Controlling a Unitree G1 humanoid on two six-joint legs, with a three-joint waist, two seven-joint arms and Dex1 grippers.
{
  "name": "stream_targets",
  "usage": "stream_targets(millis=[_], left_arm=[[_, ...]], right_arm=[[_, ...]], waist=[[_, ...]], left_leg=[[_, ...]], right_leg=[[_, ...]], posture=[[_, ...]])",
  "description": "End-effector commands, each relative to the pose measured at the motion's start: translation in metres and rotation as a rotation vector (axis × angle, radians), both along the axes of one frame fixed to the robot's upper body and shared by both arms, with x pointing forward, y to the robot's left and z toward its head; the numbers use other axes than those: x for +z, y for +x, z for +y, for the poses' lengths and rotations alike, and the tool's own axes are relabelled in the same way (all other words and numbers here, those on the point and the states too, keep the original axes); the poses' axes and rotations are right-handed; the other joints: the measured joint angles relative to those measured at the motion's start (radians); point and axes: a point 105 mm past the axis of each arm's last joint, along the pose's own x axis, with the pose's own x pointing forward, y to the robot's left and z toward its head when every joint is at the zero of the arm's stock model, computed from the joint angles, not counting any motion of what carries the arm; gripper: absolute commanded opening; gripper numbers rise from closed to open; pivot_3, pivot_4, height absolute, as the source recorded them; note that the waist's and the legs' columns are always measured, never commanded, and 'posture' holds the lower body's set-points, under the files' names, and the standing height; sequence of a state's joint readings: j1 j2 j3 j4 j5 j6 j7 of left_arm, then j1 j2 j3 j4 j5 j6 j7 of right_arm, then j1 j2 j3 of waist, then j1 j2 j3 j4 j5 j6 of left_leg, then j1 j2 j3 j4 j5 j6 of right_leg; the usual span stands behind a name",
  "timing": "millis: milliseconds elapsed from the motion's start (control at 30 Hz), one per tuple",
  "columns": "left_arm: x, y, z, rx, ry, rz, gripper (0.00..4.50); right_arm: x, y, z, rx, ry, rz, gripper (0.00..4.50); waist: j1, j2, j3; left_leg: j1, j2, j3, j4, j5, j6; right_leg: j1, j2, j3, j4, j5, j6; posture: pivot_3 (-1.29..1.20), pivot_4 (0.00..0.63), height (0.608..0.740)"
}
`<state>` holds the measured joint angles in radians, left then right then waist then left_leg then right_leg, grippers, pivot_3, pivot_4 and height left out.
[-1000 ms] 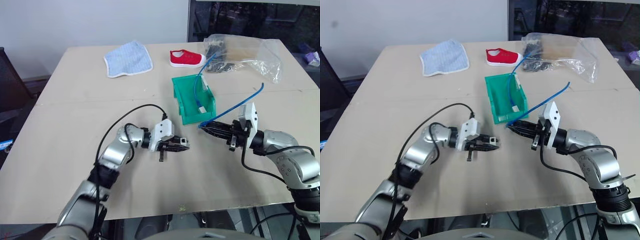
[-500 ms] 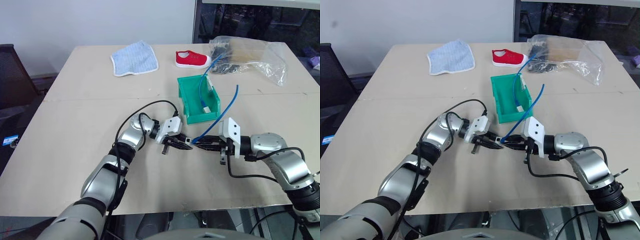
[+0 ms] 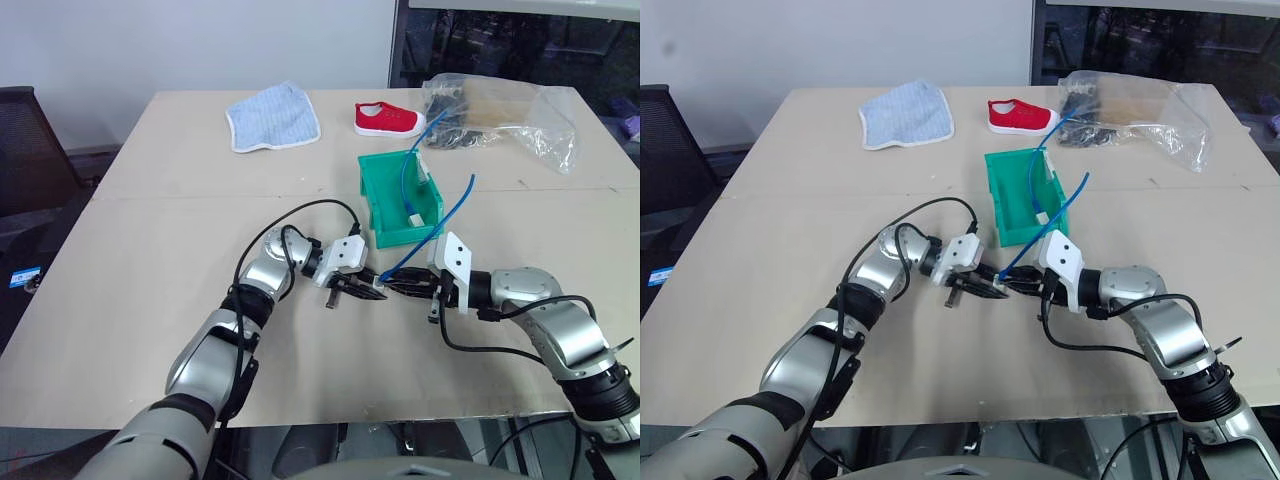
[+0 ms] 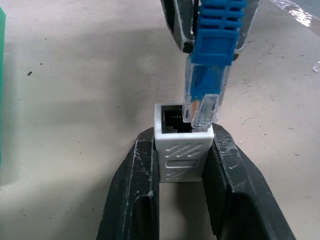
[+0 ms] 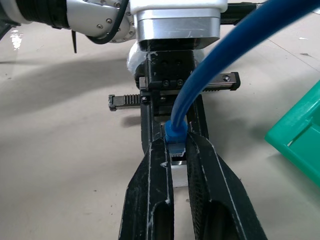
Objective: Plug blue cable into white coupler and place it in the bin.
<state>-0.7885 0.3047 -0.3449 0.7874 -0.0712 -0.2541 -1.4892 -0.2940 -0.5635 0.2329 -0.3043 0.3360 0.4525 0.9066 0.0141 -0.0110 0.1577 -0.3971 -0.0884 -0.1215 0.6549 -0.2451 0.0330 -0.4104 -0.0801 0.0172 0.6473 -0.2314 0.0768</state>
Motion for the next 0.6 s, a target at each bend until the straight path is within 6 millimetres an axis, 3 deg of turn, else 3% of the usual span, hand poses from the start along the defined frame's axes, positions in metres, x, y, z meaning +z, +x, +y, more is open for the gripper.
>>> stream_targets(millis=[33,400,600], left_arm=[[-0.0061,-0.0023,-0.0038,-0.023,0.039,0.002,0.56],[-0.0055,-0.0031,-0.0056,-0.031,0.037,-0.001,0.56],[-0.0061,-0.0015,-0.0050,-0.021,0.039,-0.004,0.56]], right_arm=[[-0.0072,0.0015,-0.0026,-0.013,-0.042,0.023,0.00],[-0.0145,0.0032,-0.0055,-0.042,-0.097,0.056,0.00],[-0.0158,-0.0052,-0.0090,-0.006,-0.118,0.086,0.00]], waist=[[0.000,0.000,0.000],[-0.001,0.000,-0.002],[0.000,-0.001,-0.003]], left_leg=[[0.000,0.000,0.000,0.000,0.000,0.000],[0.001,0.000,0.000,0.000,0.000,0.001],[0.001,0.000,0.000,0.000,-0.001,0.001]], right_leg=[[0.000,0.000,0.000,0.000,0.000,0.000],[0.001,0.000,0.000,0.000,0.000,0.000],[0.001,0.000,0.000,0.000,0.000,0.000]], posture=[[0.00,0.150,0.740],[0.00,0.150,0.740],[0.00,0.150,0.740]])
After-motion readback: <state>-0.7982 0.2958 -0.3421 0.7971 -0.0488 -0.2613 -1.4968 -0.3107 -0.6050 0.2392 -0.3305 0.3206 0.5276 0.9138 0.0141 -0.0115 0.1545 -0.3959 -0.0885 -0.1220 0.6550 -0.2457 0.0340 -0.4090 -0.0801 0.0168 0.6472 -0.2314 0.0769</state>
